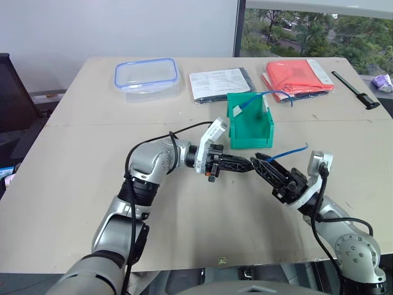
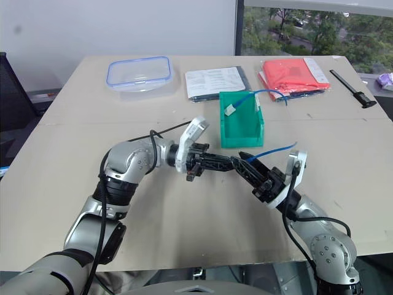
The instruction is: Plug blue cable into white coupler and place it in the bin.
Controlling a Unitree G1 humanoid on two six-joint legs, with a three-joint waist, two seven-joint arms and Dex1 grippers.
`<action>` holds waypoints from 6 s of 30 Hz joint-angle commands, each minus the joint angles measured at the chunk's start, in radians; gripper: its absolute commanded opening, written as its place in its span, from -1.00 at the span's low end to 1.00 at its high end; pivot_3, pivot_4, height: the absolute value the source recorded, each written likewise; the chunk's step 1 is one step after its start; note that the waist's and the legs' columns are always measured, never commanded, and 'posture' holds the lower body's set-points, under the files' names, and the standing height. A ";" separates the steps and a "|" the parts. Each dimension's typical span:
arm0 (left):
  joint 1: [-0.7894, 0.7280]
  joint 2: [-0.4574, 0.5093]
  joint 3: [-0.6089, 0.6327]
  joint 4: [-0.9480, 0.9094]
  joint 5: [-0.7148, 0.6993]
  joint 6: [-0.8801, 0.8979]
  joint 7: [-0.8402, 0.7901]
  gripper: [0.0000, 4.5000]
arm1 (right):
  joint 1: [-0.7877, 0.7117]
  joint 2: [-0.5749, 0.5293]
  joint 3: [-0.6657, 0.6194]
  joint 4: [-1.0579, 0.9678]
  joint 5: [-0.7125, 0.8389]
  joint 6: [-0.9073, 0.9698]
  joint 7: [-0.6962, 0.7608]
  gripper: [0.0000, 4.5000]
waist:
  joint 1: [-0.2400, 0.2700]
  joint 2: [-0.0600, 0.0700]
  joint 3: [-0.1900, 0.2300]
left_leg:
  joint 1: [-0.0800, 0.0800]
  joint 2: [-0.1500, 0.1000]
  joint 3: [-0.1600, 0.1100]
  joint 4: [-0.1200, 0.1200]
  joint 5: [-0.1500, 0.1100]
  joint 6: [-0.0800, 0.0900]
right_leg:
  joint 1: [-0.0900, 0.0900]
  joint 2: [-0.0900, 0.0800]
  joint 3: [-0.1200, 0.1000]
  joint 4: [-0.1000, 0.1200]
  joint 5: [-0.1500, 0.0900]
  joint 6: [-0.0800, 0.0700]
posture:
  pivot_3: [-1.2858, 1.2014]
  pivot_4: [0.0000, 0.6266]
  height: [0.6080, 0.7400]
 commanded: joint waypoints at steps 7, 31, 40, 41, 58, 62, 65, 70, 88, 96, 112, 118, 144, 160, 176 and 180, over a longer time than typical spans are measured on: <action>-0.003 -0.009 0.014 -0.002 -0.021 -0.042 0.009 -1.00 | -0.026 -0.023 -0.014 -0.059 0.185 0.033 0.002 -0.98 | 0.000 0.000 0.000 | 0.000 0.000 0.000 0.000 0.000 0.000 | 0.000 0.000 0.000 0.000 0.000 0.000 | 0.03 -0.52 1.00; 0.590 0.073 0.329 -0.812 0.253 -0.411 0.699 0.40 | -0.136 -0.057 -0.046 0.166 -0.095 -0.114 0.017 -1.00 | -0.004 0.001 0.000 | 0.001 0.003 0.003 -0.001 0.000 0.000 | 0.000 -0.002 0.003 -0.001 0.000 0.000 | 0.03 -0.52 1.00; 1.290 -0.208 0.515 -0.886 0.469 -0.819 0.965 0.40 | -0.205 -0.088 -0.003 0.260 -0.234 -0.138 0.105 -1.00 | -0.006 0.001 -0.001 | 0.001 0.006 0.004 -0.002 0.000 0.000 | -0.001 -0.003 0.004 -0.003 -0.001 -0.006 | 0.03 -0.52 1.00; 1.319 -0.235 0.533 -0.848 0.478 -0.851 0.987 0.58 | -0.208 -0.085 -0.003 0.263 -0.238 -0.137 0.108 -1.00 | -0.002 0.001 -0.001 | 0.002 0.006 0.005 -0.002 0.000 0.000 | -0.001 -0.004 0.005 -0.003 -0.001 -0.007 | 0.03 -0.52 1.00; 1.054 -0.250 0.479 -0.466 0.547 -0.821 1.144 0.98 | -0.185 -0.041 0.007 0.212 -0.275 -0.127 0.078 -1.00 | -0.001 0.002 -0.002 | 0.001 0.007 0.006 -0.002 -0.001 0.001 | -0.001 -0.002 0.001 -0.002 -0.001 -0.006 | 0.03 -0.52 1.00; 0.991 -0.227 0.496 -0.401 0.537 -0.827 1.155 0.88 | -0.177 -0.048 0.012 0.207 -0.288 -0.128 0.083 -1.00 | -0.001 0.004 -0.003 | 0.002 0.007 0.007 -0.002 -0.001 0.001 | -0.001 -0.002 0.001 -0.002 -0.001 -0.006 | 0.03 -0.52 1.00; 0.976 -0.219 0.482 -0.377 0.528 -0.834 1.142 0.46 | -0.176 -0.047 0.014 0.206 -0.294 -0.127 0.086 -1.00 | -0.001 0.005 -0.004 | 0.002 0.007 0.007 -0.002 -0.001 0.001 | -0.001 -0.002 0.002 -0.002 -0.001 -0.006 | 0.03 -0.52 1.00; 0.966 -0.203 0.464 -0.342 0.540 -0.862 1.134 -0.66 | -0.167 -0.048 0.015 0.193 -0.303 -0.124 0.085 -1.00 | 0.002 0.010 -0.007 | 0.002 0.007 0.007 -0.002 -0.001 0.001 | -0.001 -0.002 0.002 -0.002 -0.001 -0.006 | 0.03 -0.52 1.00; 0.280 0.033 -0.063 0.151 0.425 -0.964 0.115 -0.75 | -0.313 -0.174 0.196 0.229 -0.547 -0.254 0.264 -1.00 | -0.005 0.011 -0.009 | 0.000 0.001 0.007 -0.002 -0.001 0.001 | -0.001 0.000 0.000 -0.004 0.001 -0.002 | 0.03 -0.52 1.00; 0.010 -0.079 -0.143 0.628 0.515 -1.214 -0.090 -0.75 | -0.360 -0.202 0.253 0.321 -0.657 -0.345 0.351 -1.00 | 0.000 0.010 -0.008 | -0.001 0.002 0.009 -0.001 0.000 0.001 | -0.001 0.002 0.000 -0.004 0.001 -0.002 | 0.03 -0.52 1.00; -0.093 -0.158 -0.120 0.881 0.552 -1.349 -0.247 -0.75 | -0.385 -0.206 0.301 0.553 -0.788 -0.561 0.479 -1.00 | 0.002 0.008 -0.007 | -0.001 0.001 0.007 -0.001 0.000 0.001 | 0.000 0.001 -0.001 -0.004 0.001 -0.002 | 0.03 -0.52 1.00; -0.093 -0.166 -0.112 0.895 0.562 -1.357 -0.250 -0.75 | -0.394 -0.216 0.319 0.599 -0.809 -0.584 0.525 -1.00 | 0.003 0.008 -0.007 | -0.001 0.001 0.006 0.000 0.000 0.001 | 0.000 0.001 0.000 -0.004 0.001 -0.002 | 0.03 -0.52 1.00; -0.068 -0.175 -0.071 0.908 0.620 -1.422 -0.171 0.24 | -0.435 -0.152 0.287 0.515 -0.754 -0.483 0.488 -1.00 | -0.010 -0.002 -0.024 | 0.008 0.005 0.007 -0.003 -0.001 0.001 | 0.007 0.000 0.001 -0.003 -0.001 -0.006 | 0.03 -0.52 1.00; 0.265 -0.049 0.210 -0.340 0.389 -0.514 0.434 0.82 | -0.765 -0.232 0.135 0.499 -0.567 0.070 0.344 -1.00 | -0.020 0.007 -0.011 | 0.000 0.009 0.005 -0.001 0.000 0.001 | -0.003 0.000 0.001 0.001 0.002 -0.002 | 0.03 -0.52 1.00; 0.145 -0.022 0.252 -0.631 0.272 0.068 0.761 0.86 | -1.245 -0.145 0.107 1.343 -0.799 -0.191 0.264 0.43 | -0.023 0.006 -0.001 | -0.002 0.003 0.006 -0.005 0.002 -0.004 | -0.004 0.000 0.001 -0.003 0.002 -0.001 | 0.03 -0.52 1.00; 0.170 -0.002 0.248 -0.641 0.253 0.070 0.772 0.86 | -1.142 -0.223 0.075 1.193 -0.815 -0.149 0.222 0.97 | -0.019 0.006 -0.001 | -0.002 0.003 0.006 -0.005 0.002 -0.005 | -0.004 -0.002 0.001 -0.004 0.002 -0.001 | 0.03 -0.52 1.00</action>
